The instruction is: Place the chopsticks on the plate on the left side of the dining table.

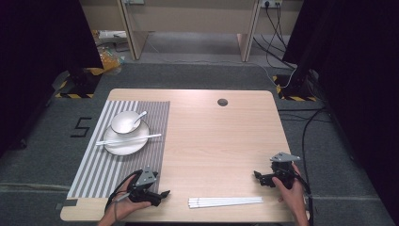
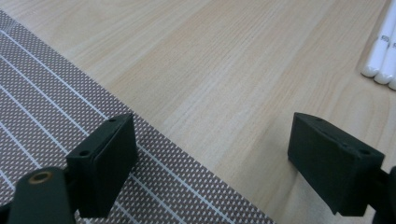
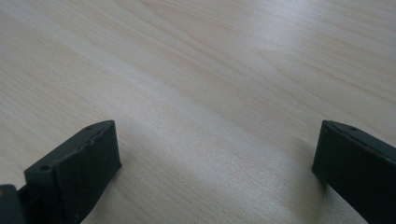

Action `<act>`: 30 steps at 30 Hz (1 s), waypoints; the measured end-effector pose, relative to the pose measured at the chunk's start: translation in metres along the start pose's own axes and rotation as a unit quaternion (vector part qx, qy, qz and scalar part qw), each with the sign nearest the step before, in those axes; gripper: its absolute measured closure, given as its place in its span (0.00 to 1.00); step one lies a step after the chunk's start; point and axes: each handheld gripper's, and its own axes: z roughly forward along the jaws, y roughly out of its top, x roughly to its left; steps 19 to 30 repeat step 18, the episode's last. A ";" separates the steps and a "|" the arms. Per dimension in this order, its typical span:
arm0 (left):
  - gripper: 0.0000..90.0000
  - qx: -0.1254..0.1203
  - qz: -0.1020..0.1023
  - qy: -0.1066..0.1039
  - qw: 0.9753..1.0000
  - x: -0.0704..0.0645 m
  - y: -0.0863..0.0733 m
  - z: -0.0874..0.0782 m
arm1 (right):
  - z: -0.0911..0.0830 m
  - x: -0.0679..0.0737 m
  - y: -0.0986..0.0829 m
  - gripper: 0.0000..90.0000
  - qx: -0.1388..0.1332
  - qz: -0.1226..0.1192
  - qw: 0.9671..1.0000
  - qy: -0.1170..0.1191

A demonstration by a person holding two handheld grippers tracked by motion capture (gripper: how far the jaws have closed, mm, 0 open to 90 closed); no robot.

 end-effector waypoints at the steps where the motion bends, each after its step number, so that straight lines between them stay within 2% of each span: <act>1: 0.16 -0.001 0.000 0.000 1.000 0.000 0.000 0.000 | 0.000 0.000 0.000 0.01 0.000 0.000 1.000 0.000; 6: 0.16 -0.001 -0.006 0.007 1.000 -0.003 -0.002 -0.001 | 0.000 0.001 0.000 0.01 0.000 0.001 1.000 0.000; 30: 0.16 -0.001 -0.007 0.007 1.000 -0.003 -0.002 -0.002 | 0.000 0.001 0.000 0.01 0.001 0.000 1.000 0.001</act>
